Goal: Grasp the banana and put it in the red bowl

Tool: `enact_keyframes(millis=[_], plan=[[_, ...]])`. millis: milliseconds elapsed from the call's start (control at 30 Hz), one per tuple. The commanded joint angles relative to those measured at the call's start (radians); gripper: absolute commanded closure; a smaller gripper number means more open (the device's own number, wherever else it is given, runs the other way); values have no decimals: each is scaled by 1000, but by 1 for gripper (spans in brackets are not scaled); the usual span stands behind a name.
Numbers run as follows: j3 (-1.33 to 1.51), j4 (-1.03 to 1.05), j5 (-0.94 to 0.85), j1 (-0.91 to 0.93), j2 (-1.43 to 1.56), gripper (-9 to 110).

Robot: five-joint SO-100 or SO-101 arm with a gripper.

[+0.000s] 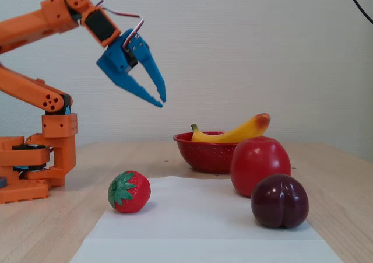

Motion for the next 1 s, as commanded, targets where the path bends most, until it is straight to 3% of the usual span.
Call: enact_keyframes(millis=[0, 667, 767, 967], plan=[[12, -81, 20, -17, 77, 101], [738, -772, 12, -64, 462, 101], [836, -830, 15, -60, 518, 101], [844, -676, -48, -64, 548, 101]])
